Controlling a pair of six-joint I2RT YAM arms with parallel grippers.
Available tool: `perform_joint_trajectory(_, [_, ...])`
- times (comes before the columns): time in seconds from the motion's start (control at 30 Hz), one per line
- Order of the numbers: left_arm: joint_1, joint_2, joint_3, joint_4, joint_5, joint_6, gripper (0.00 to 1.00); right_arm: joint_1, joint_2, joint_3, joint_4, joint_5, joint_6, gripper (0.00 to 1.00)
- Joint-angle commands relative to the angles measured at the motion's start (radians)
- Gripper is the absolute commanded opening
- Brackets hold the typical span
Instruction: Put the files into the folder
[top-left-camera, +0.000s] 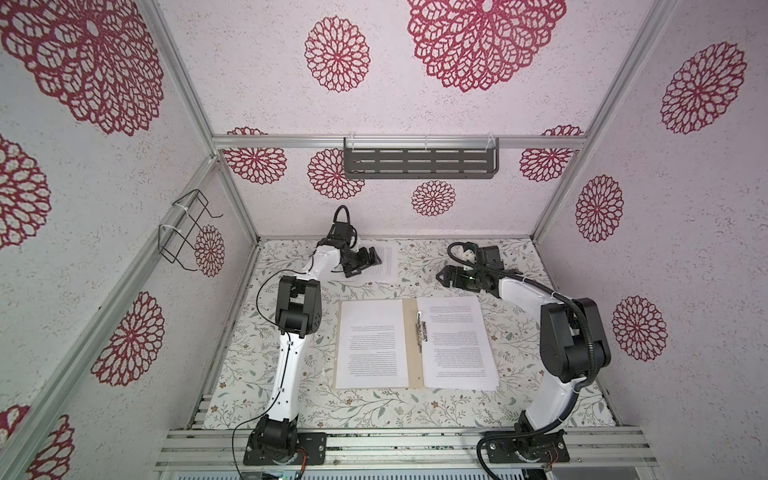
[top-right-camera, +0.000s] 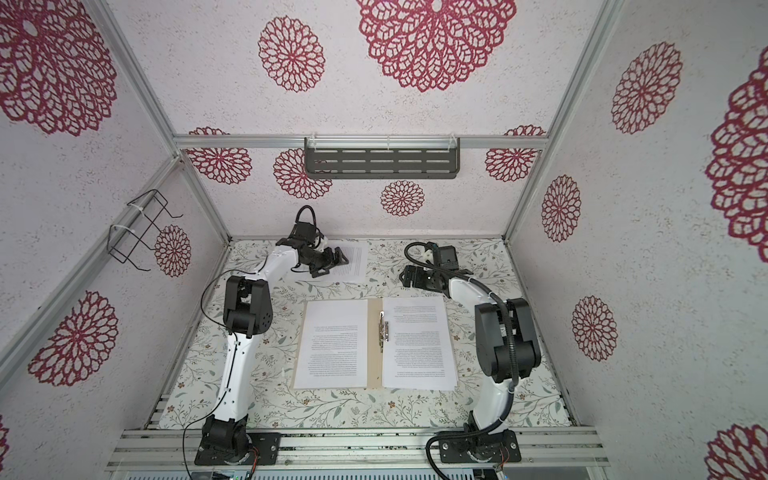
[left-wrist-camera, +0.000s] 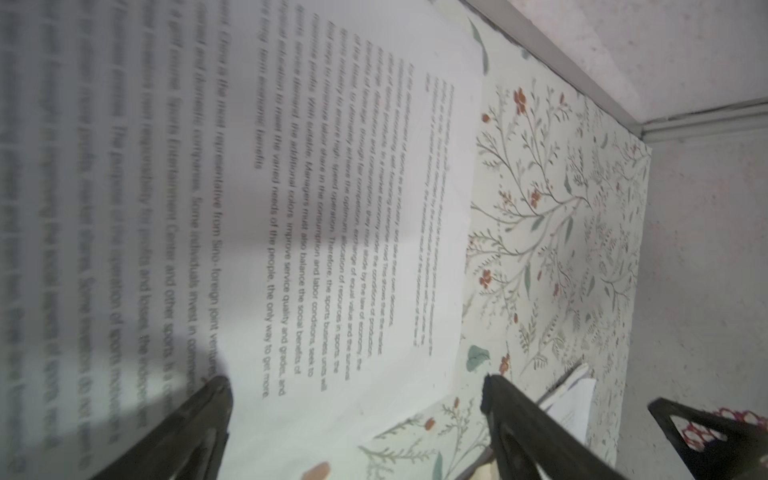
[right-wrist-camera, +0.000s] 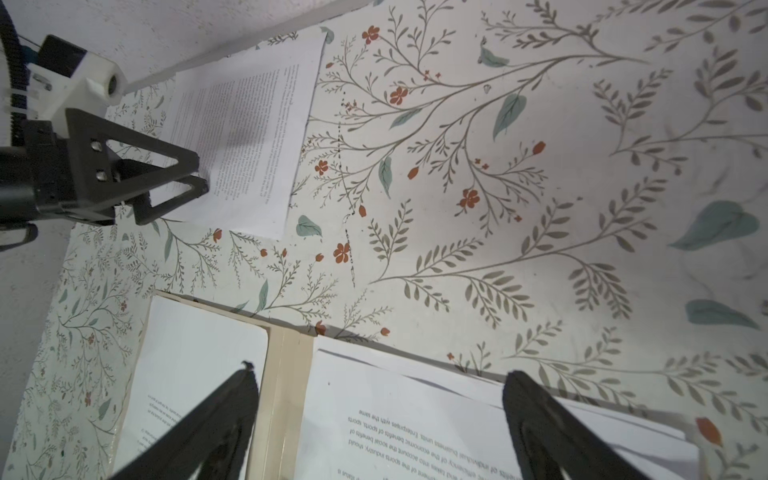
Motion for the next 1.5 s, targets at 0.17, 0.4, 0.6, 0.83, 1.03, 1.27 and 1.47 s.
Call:
perform_joint_trajectory(0.17, [-0.058,-0.133,-0.075,0.003,0.08,-0.023,0.97,0.005,0.016,0.031,0.009,-0.047,0.025,0.95])
perform_joint_trajectory(0.4, [0.039,-0.08,-0.032,-0.047,0.055,0.014,0.97,0.019,0.047,0.035,0.041,-0.084,0.06,0.95])
perform_joint_trajectory(0.6, [0.098,-0.036,-0.041,-0.082,0.03,0.071,0.97,0.039,0.121,0.097,0.088,-0.106,0.1,0.95])
perform_joint_trajectory(0.83, [0.102,0.006,-0.059,-0.092,0.052,0.082,0.97,0.052,0.231,0.195,0.116,-0.092,0.171,0.94])
perform_joint_trajectory(1.03, [0.067,0.01,-0.096,-0.086,0.05,0.079,0.97,0.069,0.308,0.259,0.087,-0.017,0.231,0.94])
perform_joint_trajectory(1.27, [0.043,-0.003,-0.119,-0.07,0.029,0.058,0.98,0.091,0.365,0.302,0.048,0.122,0.31,0.95])
perform_joint_trajectory(1.47, [0.029,-0.004,-0.13,-0.069,0.031,0.052,0.98,0.094,0.424,0.377,0.007,0.188,0.361,0.95])
